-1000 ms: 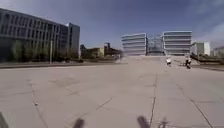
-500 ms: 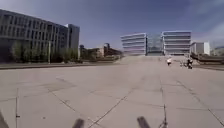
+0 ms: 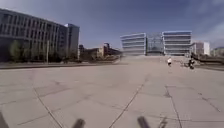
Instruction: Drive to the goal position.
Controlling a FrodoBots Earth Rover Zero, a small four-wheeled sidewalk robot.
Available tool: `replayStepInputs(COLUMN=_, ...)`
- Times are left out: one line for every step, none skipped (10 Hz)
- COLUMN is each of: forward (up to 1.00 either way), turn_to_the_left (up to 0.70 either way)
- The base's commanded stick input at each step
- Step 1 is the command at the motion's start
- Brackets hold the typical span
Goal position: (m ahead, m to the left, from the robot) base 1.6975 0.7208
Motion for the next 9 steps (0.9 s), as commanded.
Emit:
replayStepInputs(forward=0.7, turn_to_the_left=0.0)
replayStepInputs(forward=0.7, turn_to_the_left=0.0)
replayStepInputs(forward=0.7, turn_to_the_left=0.0)
replayStepInputs(forward=0.7, turn_to_the_left=0.0)
replayStepInputs(forward=0.7, turn_to_the_left=0.0)
replayStepInputs(forward=0.7, turn_to_the_left=0.0)
replayStepInputs(forward=0.7, turn_to_the_left=0.0)
replayStepInputs(forward=0.7, turn_to_the_left=0.0)
replayStepInputs(forward=0.7, turn_to_the_left=0.0)
